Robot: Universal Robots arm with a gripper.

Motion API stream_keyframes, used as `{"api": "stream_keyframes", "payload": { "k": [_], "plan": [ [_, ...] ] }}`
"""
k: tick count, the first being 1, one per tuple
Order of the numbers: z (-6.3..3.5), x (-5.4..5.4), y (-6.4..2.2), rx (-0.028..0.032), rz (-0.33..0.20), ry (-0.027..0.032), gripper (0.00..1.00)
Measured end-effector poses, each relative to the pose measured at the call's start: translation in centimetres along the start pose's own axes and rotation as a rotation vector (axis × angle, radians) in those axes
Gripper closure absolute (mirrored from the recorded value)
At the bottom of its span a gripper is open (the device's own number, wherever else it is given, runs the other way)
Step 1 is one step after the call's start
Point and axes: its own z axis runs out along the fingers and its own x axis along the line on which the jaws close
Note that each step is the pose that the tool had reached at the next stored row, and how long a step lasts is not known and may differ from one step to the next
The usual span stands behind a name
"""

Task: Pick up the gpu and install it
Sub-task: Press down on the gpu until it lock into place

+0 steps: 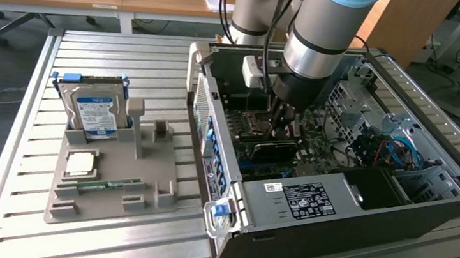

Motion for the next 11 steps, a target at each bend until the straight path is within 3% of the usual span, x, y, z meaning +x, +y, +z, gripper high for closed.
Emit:
{"api": "stream_keyframes", "payload": {
  "k": [11],
  "plan": [
    [0.27,0.02,0.0,-0.0001,0.0,0.0002,0.89]
  ]
}}
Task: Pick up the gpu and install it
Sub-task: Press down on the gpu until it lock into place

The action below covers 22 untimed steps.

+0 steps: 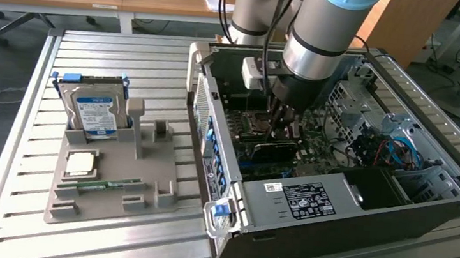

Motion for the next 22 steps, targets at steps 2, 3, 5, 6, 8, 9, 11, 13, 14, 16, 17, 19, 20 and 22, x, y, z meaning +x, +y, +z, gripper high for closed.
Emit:
{"api": "stream_keyframes", "payload": {
  "k": [2,3,5,6,8,9,11,13,14,16,17,19,20,22],
  "plan": [
    [0.27,0.02,0.0,0.0001,0.0,-0.0003,0.89],
    [0.35,0.03,0.0,0.0001,0.0,-0.0002,0.89],
    [0.49,0.04,0.0,0.0001,0.0,-0.0001,0.89],
    [0.54,0.04,0.0,0.0001,0.0,-0.0002,0.89],
    [0.59,-0.01,0.01,0.0001,0.0,-0.0001,0.89],
    [0.61,-0.06,0.02,0.0002,0.0,-0.0003,0.89],
    [0.61,-0.14,0.02,0.0001,0.0,-0.0001,0.89],
    [0.63,-0.26,0.02,0.0,0.0,-0.0001,0.89],
    [0.64,-0.26,0.02,0.0,0.0,-0.0001,0.89],
    [0.76,-0.26,0.02,0.0001,0.0,-0.0003,0.89],
    [0.83,-0.25,0.02,0.0001,0.0,-0.0002,0.89],
    [0.89,-0.25,0.03,0.0,0.0,0.0,0.89],
    [0.89,-0.24,0.03,-0.0001,0.0,0.0002,0.89],
    [1.03,-0.24,0.03,0.0001,0.0,-0.0003,0.89]
  ]
}}
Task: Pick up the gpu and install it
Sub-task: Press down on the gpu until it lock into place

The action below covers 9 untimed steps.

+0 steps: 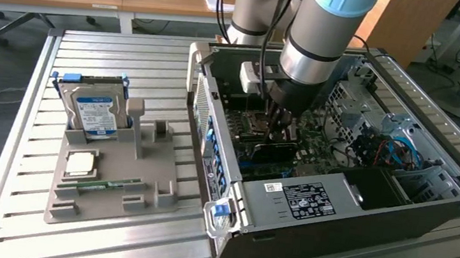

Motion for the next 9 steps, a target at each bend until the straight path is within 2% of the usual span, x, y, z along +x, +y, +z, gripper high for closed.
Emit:
{"api": "stream_keyframes", "payload": {
  "k": [9],
  "plan": [
    [0.16,0.02,0.08,-0.0001,0.0,0.0004,0.89]
  ]
}}
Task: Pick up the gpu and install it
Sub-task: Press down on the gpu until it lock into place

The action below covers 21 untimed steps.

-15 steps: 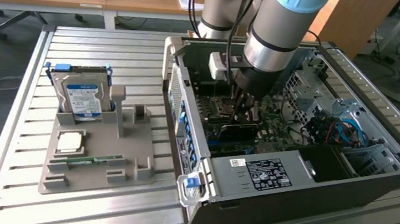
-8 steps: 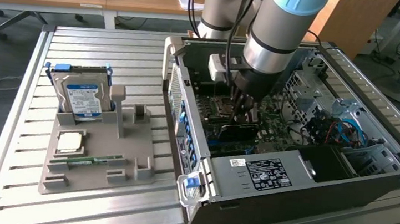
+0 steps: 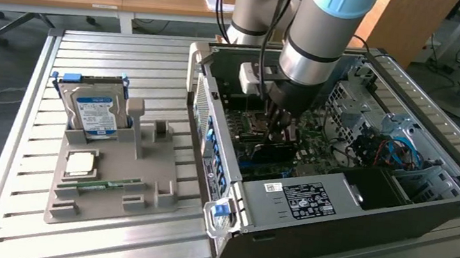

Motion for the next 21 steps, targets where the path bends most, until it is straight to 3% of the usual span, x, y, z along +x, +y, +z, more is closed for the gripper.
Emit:
{"api": "stream_keyframes", "payload": {
  "k": [21],
  "plan": [
    [0.1,0.2,0.18,0.0012,0.0,-0.0004,0.89]
  ]
}}
